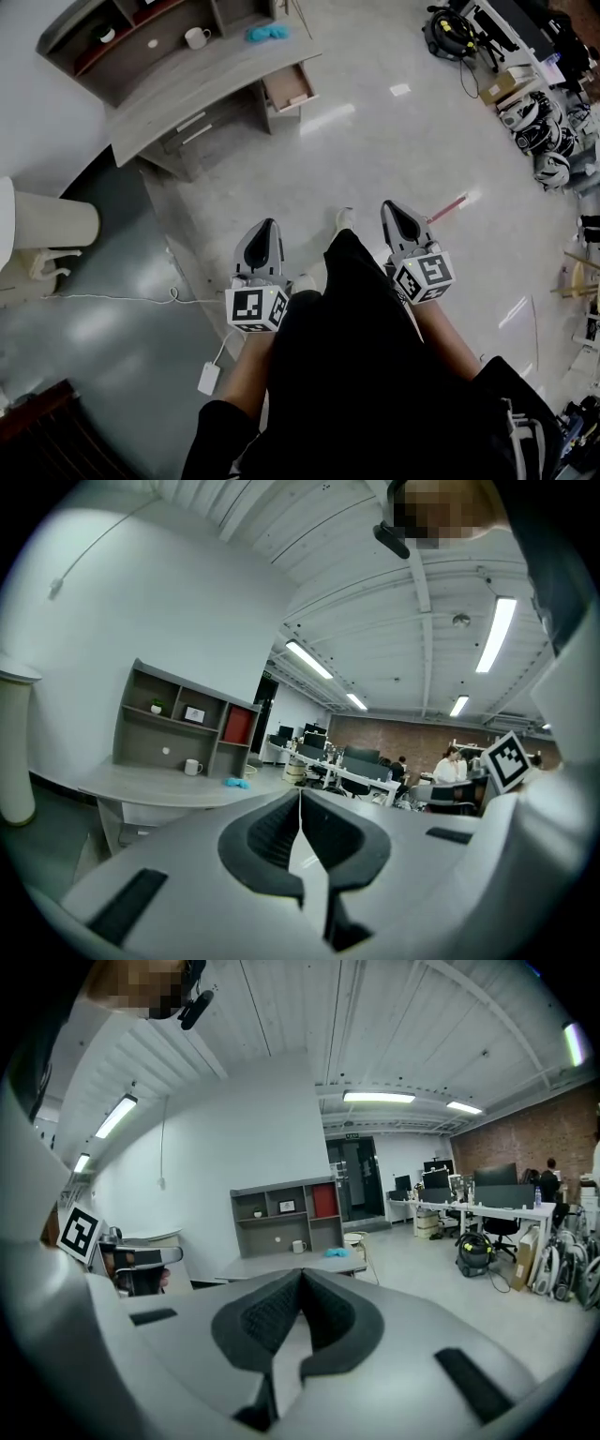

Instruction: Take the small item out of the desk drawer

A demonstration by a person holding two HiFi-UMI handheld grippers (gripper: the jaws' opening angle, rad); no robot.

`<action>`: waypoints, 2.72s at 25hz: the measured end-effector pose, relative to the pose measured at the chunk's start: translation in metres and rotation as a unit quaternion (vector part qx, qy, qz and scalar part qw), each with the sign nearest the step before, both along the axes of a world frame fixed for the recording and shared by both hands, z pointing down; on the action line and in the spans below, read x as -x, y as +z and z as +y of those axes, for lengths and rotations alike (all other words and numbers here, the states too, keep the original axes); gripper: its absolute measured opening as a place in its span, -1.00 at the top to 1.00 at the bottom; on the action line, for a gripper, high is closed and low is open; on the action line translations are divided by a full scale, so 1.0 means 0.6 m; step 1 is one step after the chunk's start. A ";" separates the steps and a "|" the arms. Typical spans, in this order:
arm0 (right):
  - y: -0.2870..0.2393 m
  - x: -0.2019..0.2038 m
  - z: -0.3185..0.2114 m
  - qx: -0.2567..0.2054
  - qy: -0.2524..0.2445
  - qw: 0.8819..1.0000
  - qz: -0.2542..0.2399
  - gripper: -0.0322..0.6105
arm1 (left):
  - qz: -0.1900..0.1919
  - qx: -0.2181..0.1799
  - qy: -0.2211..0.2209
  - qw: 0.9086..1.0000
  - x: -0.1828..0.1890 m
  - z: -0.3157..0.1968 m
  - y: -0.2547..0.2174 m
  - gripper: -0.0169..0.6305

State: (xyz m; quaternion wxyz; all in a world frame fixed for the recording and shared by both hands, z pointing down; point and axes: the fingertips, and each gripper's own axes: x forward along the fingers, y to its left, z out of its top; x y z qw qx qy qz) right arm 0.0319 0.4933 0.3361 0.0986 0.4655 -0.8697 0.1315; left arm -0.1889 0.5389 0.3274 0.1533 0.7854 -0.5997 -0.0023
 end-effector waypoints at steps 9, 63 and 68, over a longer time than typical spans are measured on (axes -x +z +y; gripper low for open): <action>0.022 -0.052 -0.224 0.010 -0.002 1.000 -0.019 0.90 | -0.009 0.032 -0.008 0.999 -0.054 -0.189 0.014 0.91; 0.096 -0.167 -0.807 0.049 -0.071 0.996 -0.031 0.90 | -0.054 0.109 -0.008 0.993 -0.168 -0.813 0.145 0.91; 0.106 -0.108 -0.879 0.069 -0.064 0.995 -0.014 0.90 | -0.042 0.129 0.009 0.991 -0.121 -0.889 0.180 0.91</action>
